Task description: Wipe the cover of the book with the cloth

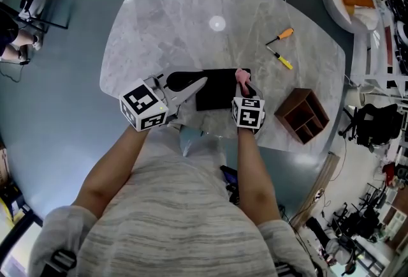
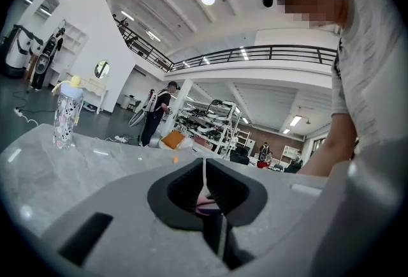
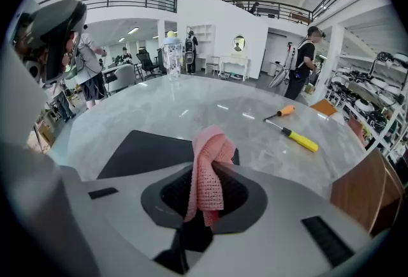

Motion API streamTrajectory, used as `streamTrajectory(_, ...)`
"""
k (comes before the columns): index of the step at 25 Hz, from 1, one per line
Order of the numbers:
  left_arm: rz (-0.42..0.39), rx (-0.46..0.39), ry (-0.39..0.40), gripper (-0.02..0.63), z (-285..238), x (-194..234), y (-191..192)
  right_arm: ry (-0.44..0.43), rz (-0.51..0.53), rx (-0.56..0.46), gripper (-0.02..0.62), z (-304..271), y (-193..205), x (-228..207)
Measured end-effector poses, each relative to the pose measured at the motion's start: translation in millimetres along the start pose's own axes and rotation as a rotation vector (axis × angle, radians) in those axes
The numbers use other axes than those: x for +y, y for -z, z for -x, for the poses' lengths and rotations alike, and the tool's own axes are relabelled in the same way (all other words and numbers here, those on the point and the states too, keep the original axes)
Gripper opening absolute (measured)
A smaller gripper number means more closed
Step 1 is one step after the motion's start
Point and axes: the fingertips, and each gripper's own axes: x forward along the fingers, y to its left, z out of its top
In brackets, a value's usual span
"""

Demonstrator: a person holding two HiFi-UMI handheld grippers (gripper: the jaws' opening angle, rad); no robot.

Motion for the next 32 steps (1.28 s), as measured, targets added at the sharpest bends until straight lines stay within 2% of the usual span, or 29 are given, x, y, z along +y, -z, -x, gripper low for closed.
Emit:
streamTrajectory(4, 0.004, 0.000, 0.004, 0.026, -0.7, -2.2, -0.2, 0.031, -0.010, 0.014, 0.049, 7.5, 7.8, -15.4)
streamTrajectory(9, 0.003, -0.006, 0.013, 0.026, -2.9, -4.9, -2.3, 0.001, -0.017, 0.013, 0.051, 12.7, 13.5, 2.1)
streamTrajectory(24, 0.001, -0.013, 0.006, 0.026, 7.6, -3.6, -1.4, -0.209, -0.053, -0.011, 0.051, 23.0, 17.6, 114.8)
streamTrajectory(32, 0.001, -0.003, 0.005, 0.026, 11.0, -4.7, 1.0, -0.321, -0.017, -0.014, 0.049, 27.6, 18.5, 162.9)
